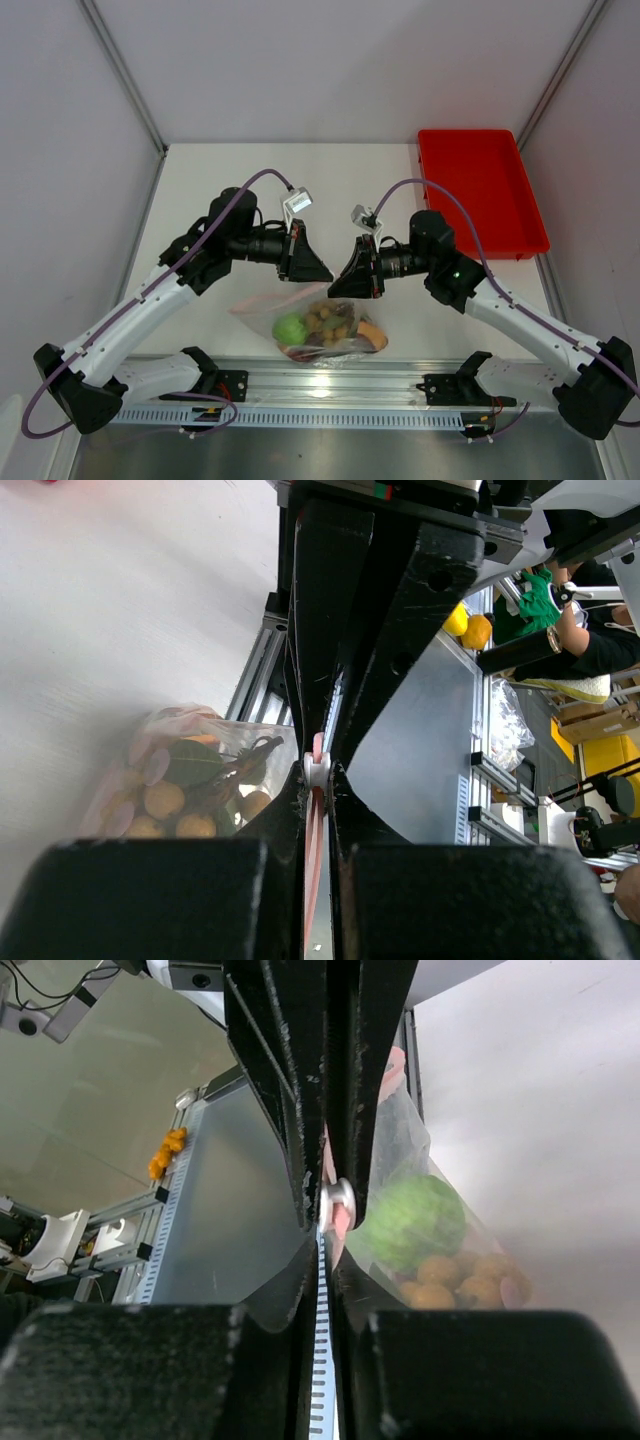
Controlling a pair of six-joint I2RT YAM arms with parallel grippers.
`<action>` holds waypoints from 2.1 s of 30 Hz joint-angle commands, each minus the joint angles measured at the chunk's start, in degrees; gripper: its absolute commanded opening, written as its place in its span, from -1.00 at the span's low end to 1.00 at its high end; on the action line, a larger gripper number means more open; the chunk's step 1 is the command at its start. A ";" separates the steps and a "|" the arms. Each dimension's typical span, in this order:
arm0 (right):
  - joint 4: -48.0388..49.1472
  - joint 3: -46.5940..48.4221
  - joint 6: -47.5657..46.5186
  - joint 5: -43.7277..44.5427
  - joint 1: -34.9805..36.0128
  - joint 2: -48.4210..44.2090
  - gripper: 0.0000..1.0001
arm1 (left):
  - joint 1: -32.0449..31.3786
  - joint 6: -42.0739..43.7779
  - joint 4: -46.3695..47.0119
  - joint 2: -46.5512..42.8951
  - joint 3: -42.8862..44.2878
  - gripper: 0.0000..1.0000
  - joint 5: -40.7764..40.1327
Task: Place the food in the zip-top bag and seal the zipper
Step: Zip the zipper food storage bag at the center of the board.
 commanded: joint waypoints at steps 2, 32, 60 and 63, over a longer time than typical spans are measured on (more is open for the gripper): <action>0.95 3.72 -0.74 -1.60 -0.18 0.82 -0.84 | 0.35 0.74 2.20 -0.12 1.32 -0.99 1.57; 6.84 1.71 16.22 25.83 -5.18 -5.59 -1.00 | 0.35 4.43 -11.33 0.93 3.26 -0.99 -6.25; -9.42 13.48 -5.83 -13.10 -14.33 5.65 0.31 | 0.44 4.52 -13.89 -6.10 2.03 -0.99 -3.26; -11.61 15.59 -8.56 -15.21 -14.15 8.03 0.31 | 0.35 4.52 -14.06 -6.19 2.46 -0.99 -3.17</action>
